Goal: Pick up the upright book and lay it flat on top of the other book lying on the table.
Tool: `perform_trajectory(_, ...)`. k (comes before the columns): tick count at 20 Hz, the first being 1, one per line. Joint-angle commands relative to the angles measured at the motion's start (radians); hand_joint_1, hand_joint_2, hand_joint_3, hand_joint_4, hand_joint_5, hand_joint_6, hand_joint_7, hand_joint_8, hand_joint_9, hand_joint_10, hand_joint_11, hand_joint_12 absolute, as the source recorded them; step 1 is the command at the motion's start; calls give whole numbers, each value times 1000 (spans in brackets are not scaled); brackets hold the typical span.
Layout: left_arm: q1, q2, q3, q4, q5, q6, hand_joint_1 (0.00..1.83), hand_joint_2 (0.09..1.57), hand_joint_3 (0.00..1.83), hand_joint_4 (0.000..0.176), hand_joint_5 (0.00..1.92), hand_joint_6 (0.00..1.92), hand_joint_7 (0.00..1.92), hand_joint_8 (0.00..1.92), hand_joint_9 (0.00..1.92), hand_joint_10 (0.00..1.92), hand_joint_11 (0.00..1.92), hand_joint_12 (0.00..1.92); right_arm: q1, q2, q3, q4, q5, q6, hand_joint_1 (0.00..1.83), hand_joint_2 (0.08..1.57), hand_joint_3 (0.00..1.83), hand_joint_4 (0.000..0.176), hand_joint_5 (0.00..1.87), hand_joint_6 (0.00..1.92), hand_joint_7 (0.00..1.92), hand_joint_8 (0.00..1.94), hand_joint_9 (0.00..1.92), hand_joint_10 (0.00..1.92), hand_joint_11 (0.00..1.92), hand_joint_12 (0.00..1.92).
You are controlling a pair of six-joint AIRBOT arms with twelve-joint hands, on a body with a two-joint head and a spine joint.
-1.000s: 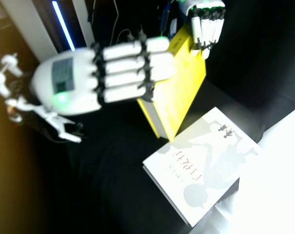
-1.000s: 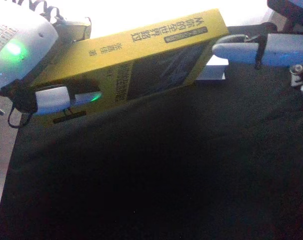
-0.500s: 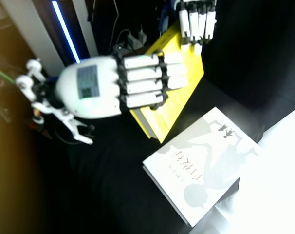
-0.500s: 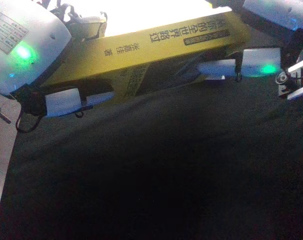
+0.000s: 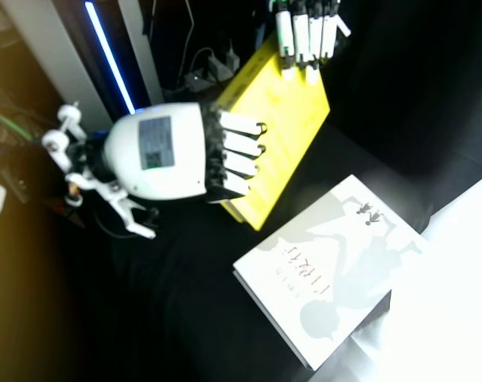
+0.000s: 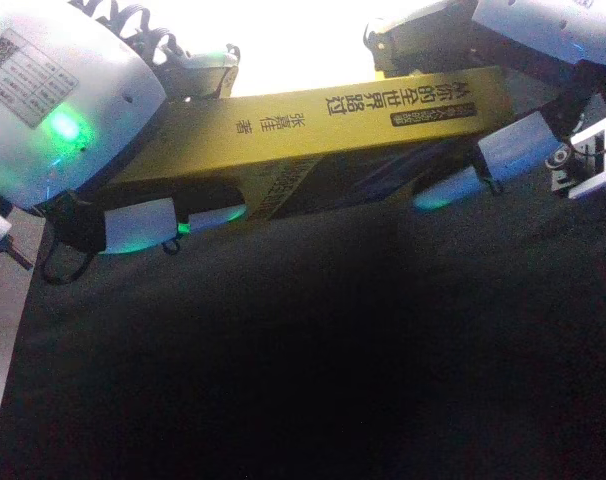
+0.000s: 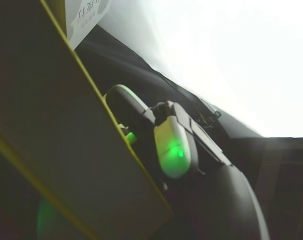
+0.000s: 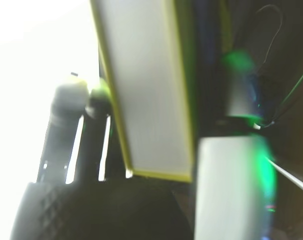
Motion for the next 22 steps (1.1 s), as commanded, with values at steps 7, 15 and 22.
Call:
perform_trajectory(7, 6, 40, -23, 6, -200, -12, 757, 1192, 29, 28, 288, 1527, 373, 1520, 423, 1556, 396, 1798, 52, 15, -10, 43, 118, 2, 1232, 669, 1268, 0, 843, 1499, 947, 1933, 1522, 1921, 1648, 1921)
perform_trajectory(15, 159, 114, -75, -136, -309, 25, 594, 1157, 1, 134, 0, 0, 0, 0, 0, 0, 0, 2, 56, 102, -60, 82, 213, 2, 1036, 628, 1495, 0, 910, 1912, 1645, 1941, 1811, 1921, 1882, 1921)
perform_trajectory(22, 251, 116, -91, -213, -345, 24, 435, 1139, 0, 74, 0, 0, 0, 0, 0, 0, 0, 0, 101, 138, -58, 93, 215, 1, 1224, 707, 1195, 0, 820, 1458, 917, 1941, 1774, 1921, 1857, 1921)
